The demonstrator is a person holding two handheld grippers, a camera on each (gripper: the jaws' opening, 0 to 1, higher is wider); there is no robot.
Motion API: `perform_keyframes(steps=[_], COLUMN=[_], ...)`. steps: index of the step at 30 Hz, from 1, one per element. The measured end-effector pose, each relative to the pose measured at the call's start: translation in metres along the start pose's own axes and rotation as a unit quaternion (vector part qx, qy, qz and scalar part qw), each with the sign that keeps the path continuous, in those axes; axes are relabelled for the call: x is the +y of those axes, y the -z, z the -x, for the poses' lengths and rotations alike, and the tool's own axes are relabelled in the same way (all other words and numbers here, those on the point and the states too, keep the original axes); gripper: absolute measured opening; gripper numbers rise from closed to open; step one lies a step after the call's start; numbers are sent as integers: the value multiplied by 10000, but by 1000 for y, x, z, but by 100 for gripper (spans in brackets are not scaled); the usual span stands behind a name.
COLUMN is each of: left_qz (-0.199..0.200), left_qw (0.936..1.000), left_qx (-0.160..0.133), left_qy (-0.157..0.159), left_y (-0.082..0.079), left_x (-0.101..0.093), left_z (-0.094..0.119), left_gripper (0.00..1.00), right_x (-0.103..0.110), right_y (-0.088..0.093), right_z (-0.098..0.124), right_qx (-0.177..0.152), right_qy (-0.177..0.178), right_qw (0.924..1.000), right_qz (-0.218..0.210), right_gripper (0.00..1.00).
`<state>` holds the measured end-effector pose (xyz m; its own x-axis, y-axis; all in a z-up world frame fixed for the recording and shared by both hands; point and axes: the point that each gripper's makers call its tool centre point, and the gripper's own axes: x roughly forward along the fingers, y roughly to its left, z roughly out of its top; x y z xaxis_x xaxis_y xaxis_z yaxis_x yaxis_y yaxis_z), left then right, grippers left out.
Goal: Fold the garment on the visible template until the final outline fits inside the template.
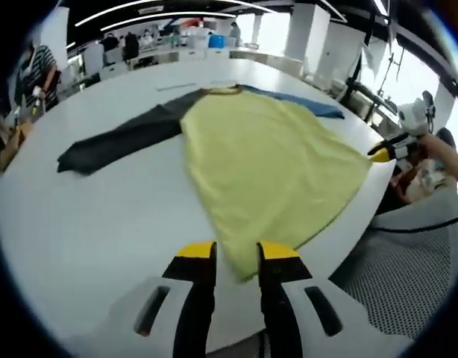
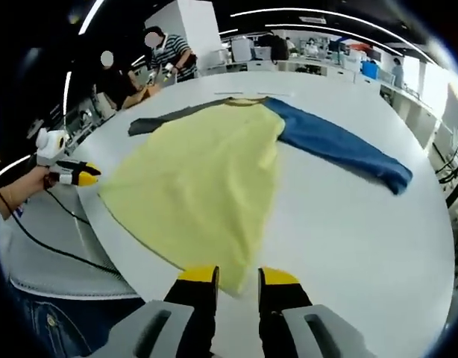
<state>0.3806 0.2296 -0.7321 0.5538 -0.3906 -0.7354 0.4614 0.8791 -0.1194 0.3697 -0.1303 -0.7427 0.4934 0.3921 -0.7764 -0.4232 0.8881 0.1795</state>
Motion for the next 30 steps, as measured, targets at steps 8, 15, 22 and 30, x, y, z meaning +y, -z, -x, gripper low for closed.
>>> perform_keyframes(steps=[8,15,22,30], left_qz=[40,162,345,532], left_qw=[9994,9990,9984,9977], left_qx=[330,403,428,397], left_qy=[-33,-61,-142,-101], left_y=[11,19,21,20], left_x=[-4,-3,-2,-5], left_z=[-5,-8,-10,-9], left_gripper=[14,13,8,1], right_x=[-1,-5,-4,-3], right_y=[6,10,9,11], right_z=[-5,-7,-7,-6], right_qx=[131,201,214,249], right_qy=[188,304,239,196], right_qw=[9997,9993,9995,9995], right_qz=[89,78,-40,-79], right_gripper=[13,9,1,0])
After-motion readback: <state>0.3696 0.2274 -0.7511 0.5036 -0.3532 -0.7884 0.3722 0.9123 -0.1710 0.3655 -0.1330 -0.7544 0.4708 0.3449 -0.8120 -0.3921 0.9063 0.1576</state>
